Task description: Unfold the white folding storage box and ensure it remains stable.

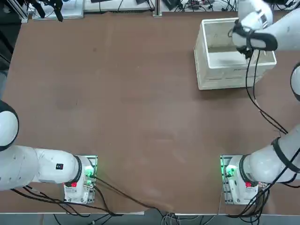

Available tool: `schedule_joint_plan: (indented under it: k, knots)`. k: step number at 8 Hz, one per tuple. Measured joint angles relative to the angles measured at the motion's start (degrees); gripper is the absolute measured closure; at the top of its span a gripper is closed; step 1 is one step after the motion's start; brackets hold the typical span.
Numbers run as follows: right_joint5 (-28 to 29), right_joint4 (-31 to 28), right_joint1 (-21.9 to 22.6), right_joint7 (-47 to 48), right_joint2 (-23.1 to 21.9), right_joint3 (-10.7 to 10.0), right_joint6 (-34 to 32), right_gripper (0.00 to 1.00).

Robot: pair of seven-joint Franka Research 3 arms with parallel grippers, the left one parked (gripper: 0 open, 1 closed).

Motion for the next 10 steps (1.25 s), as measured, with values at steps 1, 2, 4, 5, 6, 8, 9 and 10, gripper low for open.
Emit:
schedule_joint_plan:
  k: [1, 2, 4, 5, 6, 8, 9, 10]
  knots:
    - [6.37, 2.66, -0.23, -6.56, -2.6, -0.31, -3.89, 0.99]
    - [11.3, 4.99, -0.84, -11.57, -4.91, -0.67, -7.15, 0.99]
    - [16.87, 9.03, -2.2, -16.73, -8.16, -1.04, -11.4, 0.97]
    - [19.78, 10.63, -2.52, -17.45, -9.51, -1.1, -12.74, 0.89]
    - [22.21, 11.68, -2.87, -17.6, -11.01, -1.11, -13.53, 0.83]
    - [24.27, 12.44, -3.58, -17.68, -13.94, -1.14, -15.0, 0.48]
    - [25.2, 14.07, -3.71, -17.68, -14.74, -1.1, -16.86, 0.27]
    - [25.53, 16.29, -3.7, -17.67, -15.23, -0.89, -19.03, 0.06]
